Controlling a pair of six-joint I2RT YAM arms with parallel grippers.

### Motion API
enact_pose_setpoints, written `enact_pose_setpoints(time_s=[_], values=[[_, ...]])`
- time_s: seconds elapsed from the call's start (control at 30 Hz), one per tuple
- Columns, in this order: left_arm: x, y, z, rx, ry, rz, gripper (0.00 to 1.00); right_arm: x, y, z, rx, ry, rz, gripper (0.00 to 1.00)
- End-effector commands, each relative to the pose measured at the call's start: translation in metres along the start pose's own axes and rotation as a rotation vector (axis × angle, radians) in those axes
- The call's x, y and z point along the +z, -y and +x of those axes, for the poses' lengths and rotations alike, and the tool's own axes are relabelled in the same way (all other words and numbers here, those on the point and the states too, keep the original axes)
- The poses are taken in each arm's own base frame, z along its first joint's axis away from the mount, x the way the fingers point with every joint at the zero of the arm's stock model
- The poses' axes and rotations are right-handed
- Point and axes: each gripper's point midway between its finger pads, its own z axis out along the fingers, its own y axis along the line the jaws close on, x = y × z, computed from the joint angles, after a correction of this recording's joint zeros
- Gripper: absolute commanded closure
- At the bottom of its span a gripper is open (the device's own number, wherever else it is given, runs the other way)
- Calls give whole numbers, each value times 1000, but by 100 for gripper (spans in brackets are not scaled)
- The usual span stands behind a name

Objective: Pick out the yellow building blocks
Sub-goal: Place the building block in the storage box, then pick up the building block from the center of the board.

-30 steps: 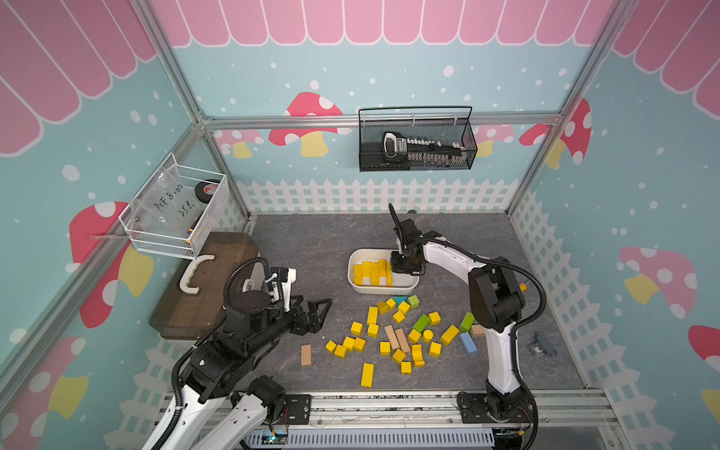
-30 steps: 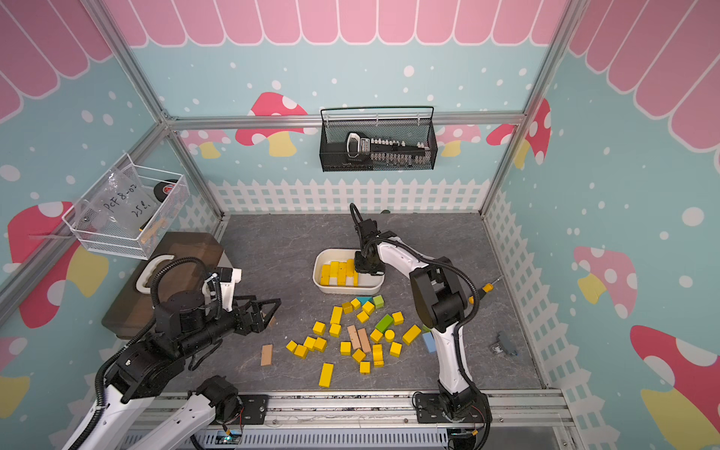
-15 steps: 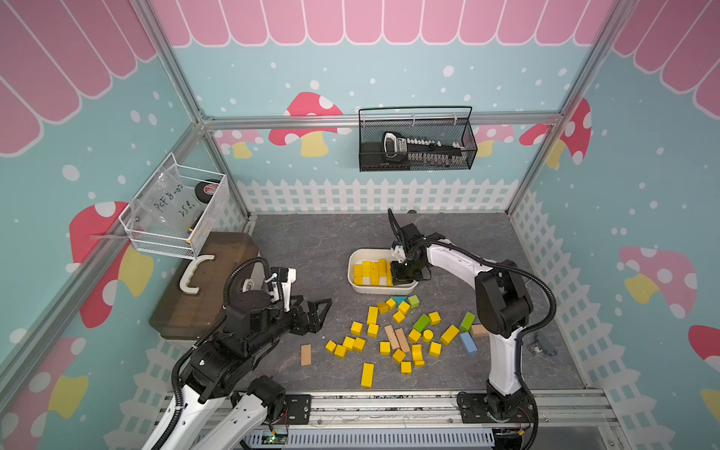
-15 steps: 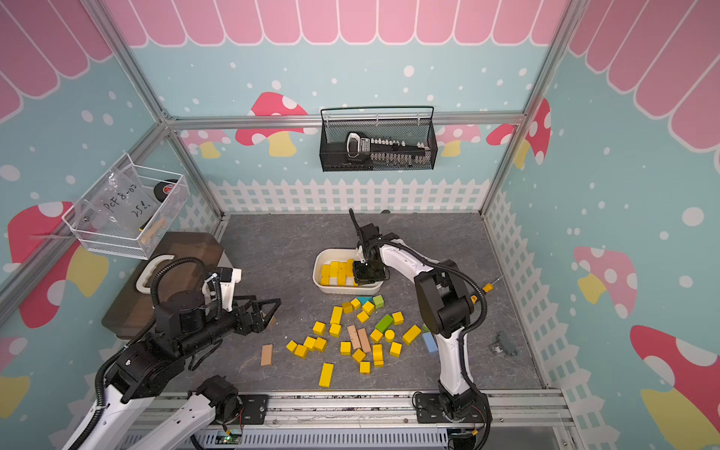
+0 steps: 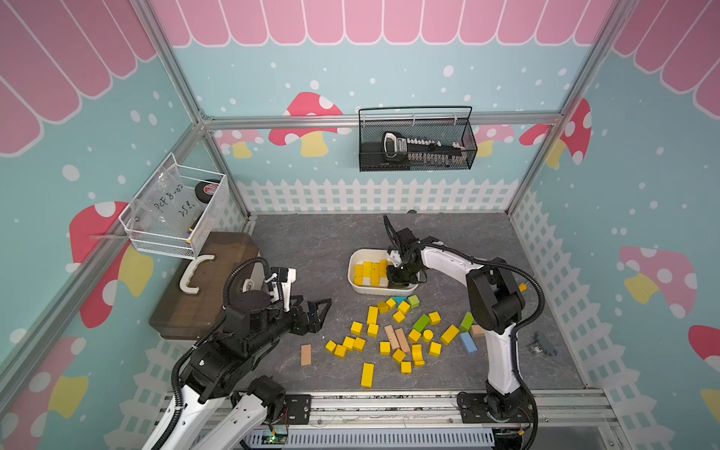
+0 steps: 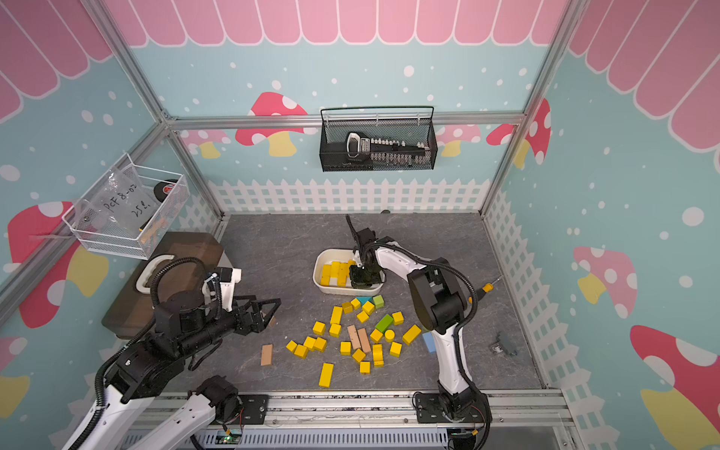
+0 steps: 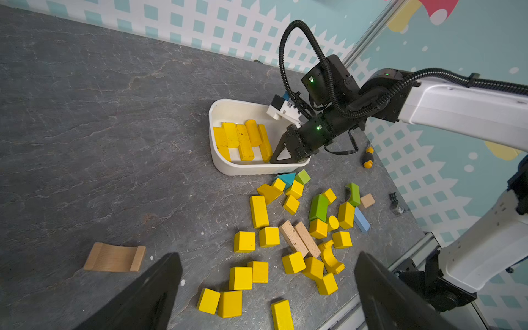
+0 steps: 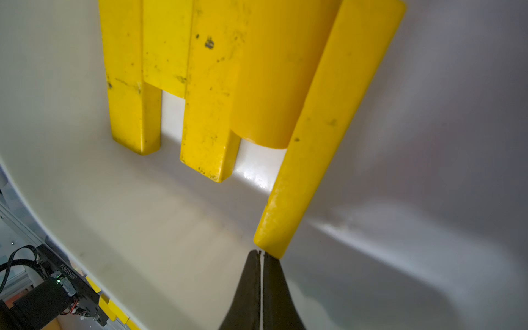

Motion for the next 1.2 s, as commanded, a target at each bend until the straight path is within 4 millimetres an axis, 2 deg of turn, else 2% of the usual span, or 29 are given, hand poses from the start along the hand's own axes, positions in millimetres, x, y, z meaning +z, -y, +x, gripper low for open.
enact_pose_setpoints(time_s=[0.0, 0.23, 0.4, 0.6, 0.73, 0.87, 1.03, 1.17], values=[[0, -1, -2, -3, 14, 2, 1, 2, 1, -12, 7, 21, 22, 93], [-1, 0, -2, -2, 18, 2, 1, -1, 0, -28, 15, 59, 35, 92], [-1, 0, -2, -2, 17, 4, 1, -5, -4, -32, 11, 62, 25, 92], [-1, 0, -2, -2, 17, 4, 1, -30, -12, -32, -10, 105, 14, 91], [0, 0, -2, -2, 14, 5, 1, -48, -2, -37, 13, 156, 53, 90], [-2, 0, -2, -2, 19, 5, 1, -56, 16, -41, 57, 184, 102, 90], [-2, 0, -2, -2, 19, 4, 1, -48, 35, -49, 97, 189, 139, 91], [-1, 0, -2, -3, 15, 6, 1, -33, 45, -55, 120, 172, 155, 90]])
